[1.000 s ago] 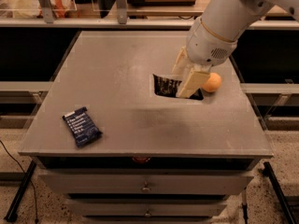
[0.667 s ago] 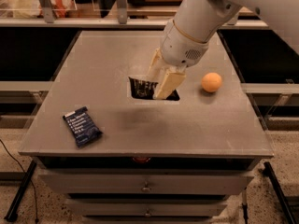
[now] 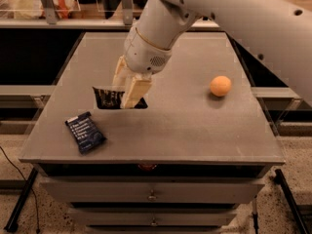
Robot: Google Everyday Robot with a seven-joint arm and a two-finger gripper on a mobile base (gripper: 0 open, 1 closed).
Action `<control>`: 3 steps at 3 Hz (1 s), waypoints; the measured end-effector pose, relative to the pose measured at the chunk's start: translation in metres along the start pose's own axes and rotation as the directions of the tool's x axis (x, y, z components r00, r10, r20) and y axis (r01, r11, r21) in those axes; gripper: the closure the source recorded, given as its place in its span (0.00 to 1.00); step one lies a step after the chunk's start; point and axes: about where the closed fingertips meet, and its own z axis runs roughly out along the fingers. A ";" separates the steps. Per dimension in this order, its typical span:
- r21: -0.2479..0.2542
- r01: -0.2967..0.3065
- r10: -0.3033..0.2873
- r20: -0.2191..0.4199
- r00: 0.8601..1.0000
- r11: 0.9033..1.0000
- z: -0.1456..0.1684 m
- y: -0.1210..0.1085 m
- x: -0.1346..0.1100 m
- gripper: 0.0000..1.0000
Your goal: Move rxbar chocolate near rxbar blueberry
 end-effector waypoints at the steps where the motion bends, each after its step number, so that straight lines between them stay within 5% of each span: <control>1: -0.018 0.049 -0.048 0.031 0.998 0.999 0.017 -0.008 -0.024 1.00; 3: -0.009 0.038 -0.037 0.055 0.998 0.999 0.037 -0.022 -0.039 0.59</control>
Offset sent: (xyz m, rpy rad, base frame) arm 0.0021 0.0670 -0.0090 0.0600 0.0104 0.0584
